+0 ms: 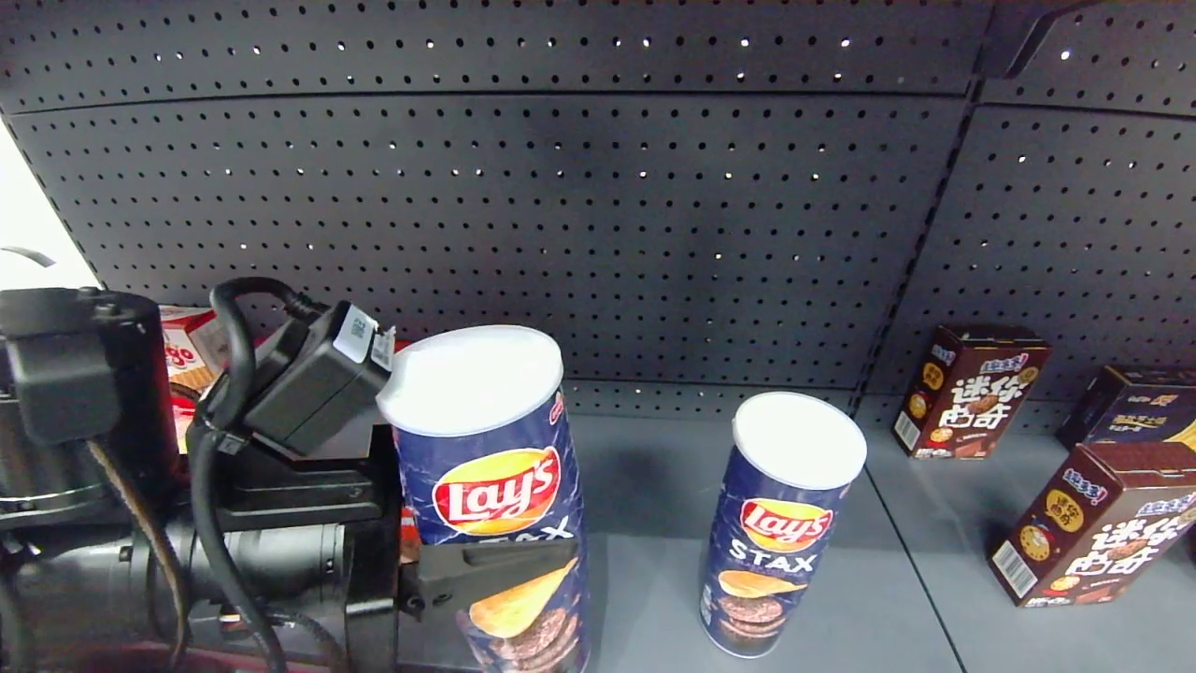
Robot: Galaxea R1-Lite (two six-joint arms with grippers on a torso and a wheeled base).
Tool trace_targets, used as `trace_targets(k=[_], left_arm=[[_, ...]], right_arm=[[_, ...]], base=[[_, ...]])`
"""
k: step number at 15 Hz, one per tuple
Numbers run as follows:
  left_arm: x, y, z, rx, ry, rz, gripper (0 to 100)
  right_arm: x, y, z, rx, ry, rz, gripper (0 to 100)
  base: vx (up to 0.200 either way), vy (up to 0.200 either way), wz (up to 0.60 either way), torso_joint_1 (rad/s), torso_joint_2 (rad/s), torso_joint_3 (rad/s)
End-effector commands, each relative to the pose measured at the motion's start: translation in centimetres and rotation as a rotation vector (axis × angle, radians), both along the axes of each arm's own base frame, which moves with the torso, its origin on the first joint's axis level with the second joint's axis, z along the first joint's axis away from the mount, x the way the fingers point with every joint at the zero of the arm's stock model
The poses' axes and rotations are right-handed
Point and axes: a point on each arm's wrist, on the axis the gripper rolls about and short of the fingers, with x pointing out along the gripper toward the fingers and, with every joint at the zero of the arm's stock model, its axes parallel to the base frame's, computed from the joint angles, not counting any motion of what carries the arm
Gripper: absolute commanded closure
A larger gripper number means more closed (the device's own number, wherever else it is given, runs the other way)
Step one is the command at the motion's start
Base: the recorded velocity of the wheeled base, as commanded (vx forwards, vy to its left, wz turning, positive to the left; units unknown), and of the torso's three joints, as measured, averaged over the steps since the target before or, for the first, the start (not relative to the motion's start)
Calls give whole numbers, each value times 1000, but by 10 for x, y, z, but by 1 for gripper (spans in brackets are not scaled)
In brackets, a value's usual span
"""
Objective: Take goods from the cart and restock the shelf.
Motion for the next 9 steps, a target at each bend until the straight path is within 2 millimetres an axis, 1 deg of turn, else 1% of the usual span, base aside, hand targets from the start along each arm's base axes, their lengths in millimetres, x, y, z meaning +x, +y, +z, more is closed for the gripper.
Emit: trace_targets(k=[1,2,4,5,7,9], left_arm=[[10,-4,3,-3,-7,8,100],[12,-6,1,8,-5,30,100],[11,-8,0,22,-8,63,100],[10,-8,-1,23,-5,60,100],[15,-10,4,15,-21,64,100],[20,-14,12,-1,-41,57,100]], right_arm=[[-6,-2,-21,-14,-43,-24,0],[-6,-2,-20,-16,-47,-23,0],[-3,-1,-29,-42,-24,-27,0],[-1,-1,-35,-59,-26,-56,0],[0,-5,-55,-67,-52,-185,0],[0,-6,-54,-60,-64,-255,0]], base=[[0,0,0,0,0,0],[0,0,0,0,0,0],[0,0,0,0,0,0],[0,0,0,0,0,0],[0,0,0,0,0,0],[0,0,0,0,0,0]])
